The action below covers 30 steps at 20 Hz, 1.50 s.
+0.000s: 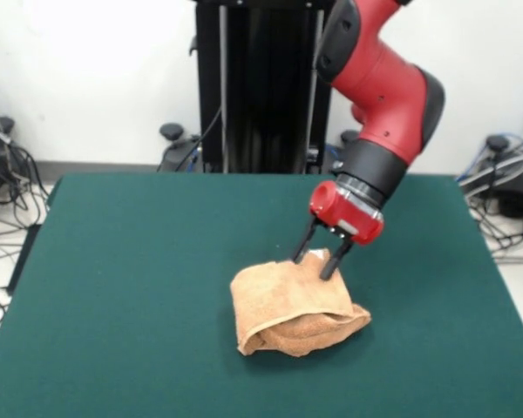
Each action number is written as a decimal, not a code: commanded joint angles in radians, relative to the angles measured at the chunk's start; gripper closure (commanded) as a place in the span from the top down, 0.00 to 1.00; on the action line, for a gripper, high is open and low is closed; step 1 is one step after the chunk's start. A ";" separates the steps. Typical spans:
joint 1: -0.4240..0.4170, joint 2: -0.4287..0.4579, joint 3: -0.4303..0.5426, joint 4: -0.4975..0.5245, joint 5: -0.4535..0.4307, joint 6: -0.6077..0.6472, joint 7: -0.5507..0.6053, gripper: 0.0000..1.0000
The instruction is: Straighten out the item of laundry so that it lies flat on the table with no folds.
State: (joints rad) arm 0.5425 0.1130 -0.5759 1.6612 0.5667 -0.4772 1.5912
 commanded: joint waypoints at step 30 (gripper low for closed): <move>0.062 0.082 0.158 -0.022 0.199 -0.003 0.196 1.00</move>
State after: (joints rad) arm 0.6152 0.1816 -0.4955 1.6609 0.7450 -0.4772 1.5912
